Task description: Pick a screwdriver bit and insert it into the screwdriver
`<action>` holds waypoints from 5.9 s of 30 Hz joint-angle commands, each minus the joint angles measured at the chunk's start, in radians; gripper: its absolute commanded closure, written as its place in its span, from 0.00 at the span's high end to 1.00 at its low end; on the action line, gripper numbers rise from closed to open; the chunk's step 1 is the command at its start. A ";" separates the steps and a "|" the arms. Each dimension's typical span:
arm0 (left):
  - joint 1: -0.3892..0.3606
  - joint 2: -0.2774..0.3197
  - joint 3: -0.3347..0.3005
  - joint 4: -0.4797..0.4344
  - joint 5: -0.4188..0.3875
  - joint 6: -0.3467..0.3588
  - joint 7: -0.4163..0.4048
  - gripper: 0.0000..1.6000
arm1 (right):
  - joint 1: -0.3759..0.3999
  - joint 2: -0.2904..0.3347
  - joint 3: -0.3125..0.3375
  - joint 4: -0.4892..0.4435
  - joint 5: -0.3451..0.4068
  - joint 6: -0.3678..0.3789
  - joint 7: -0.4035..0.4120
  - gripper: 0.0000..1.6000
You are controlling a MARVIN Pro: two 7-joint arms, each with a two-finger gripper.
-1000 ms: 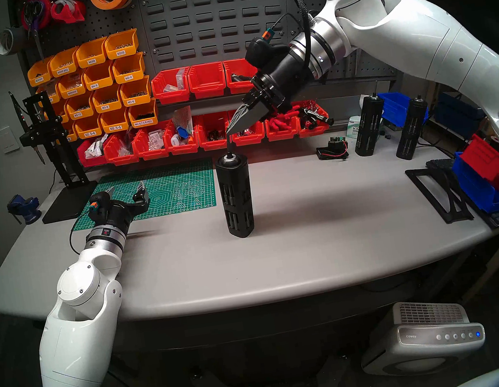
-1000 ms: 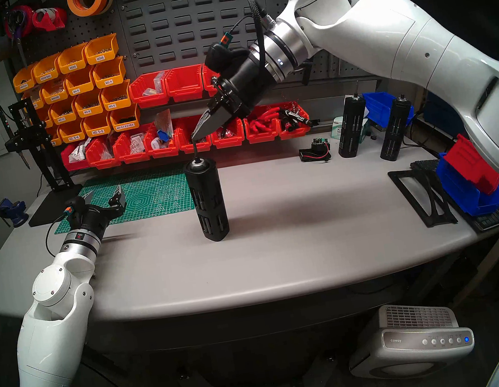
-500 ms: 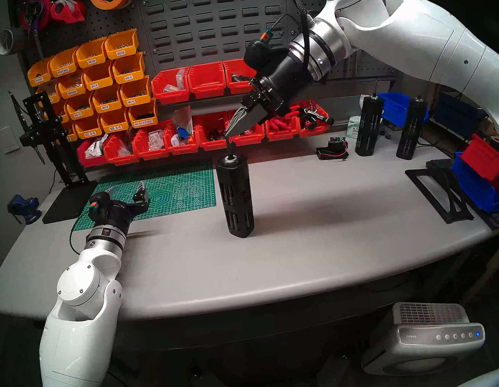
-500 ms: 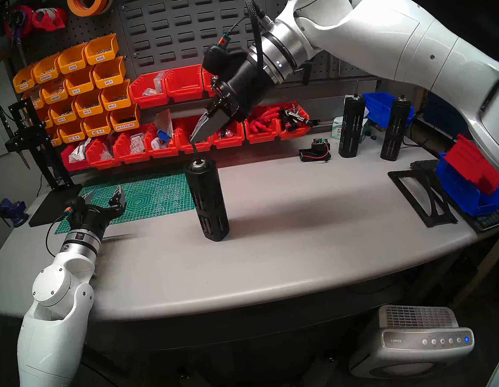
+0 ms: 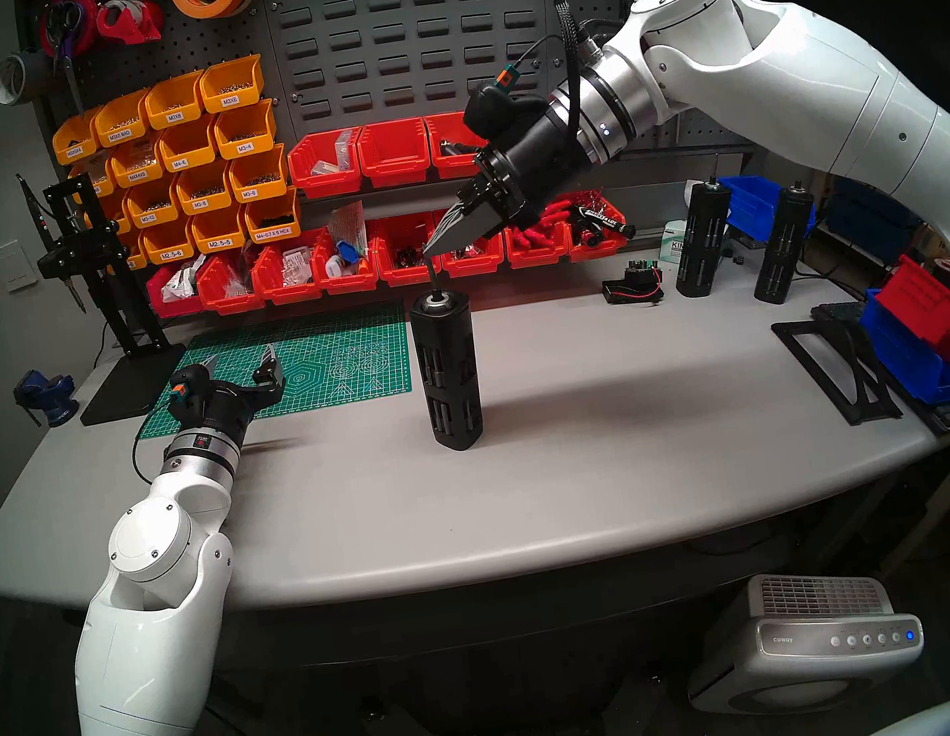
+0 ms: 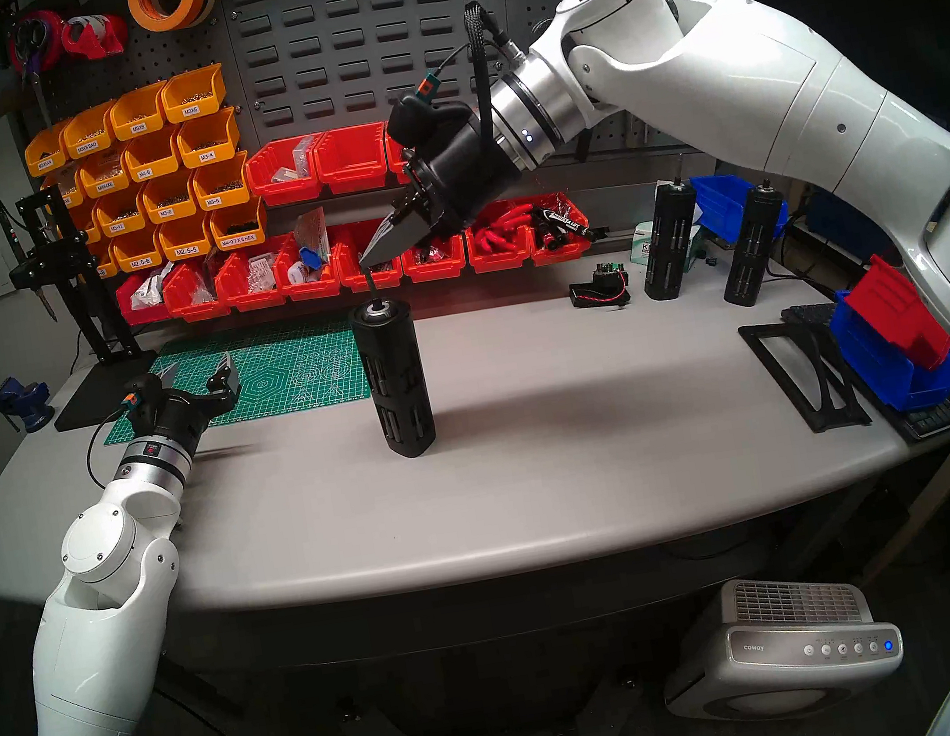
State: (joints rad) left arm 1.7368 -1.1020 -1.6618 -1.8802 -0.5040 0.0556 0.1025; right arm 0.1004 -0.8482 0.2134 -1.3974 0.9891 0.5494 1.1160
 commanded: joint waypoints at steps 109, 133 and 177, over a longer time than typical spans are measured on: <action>-0.024 0.000 -0.010 -0.029 0.000 -0.019 -0.001 1.00 | 0.020 0.051 0.055 0.009 0.044 -0.014 -0.005 0.00; -0.024 0.000 -0.011 -0.029 0.000 -0.019 -0.001 1.00 | 0.015 0.033 0.049 0.029 0.039 -0.024 0.010 0.00; -0.024 0.000 -0.011 -0.029 0.000 -0.018 -0.001 1.00 | 0.035 0.031 0.045 0.031 0.030 -0.019 0.017 0.00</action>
State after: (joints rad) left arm 1.7368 -1.1028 -1.6618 -1.8802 -0.5033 0.0557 0.1021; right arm 0.0925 -0.8264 0.2286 -1.3659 1.0169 0.5268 1.1355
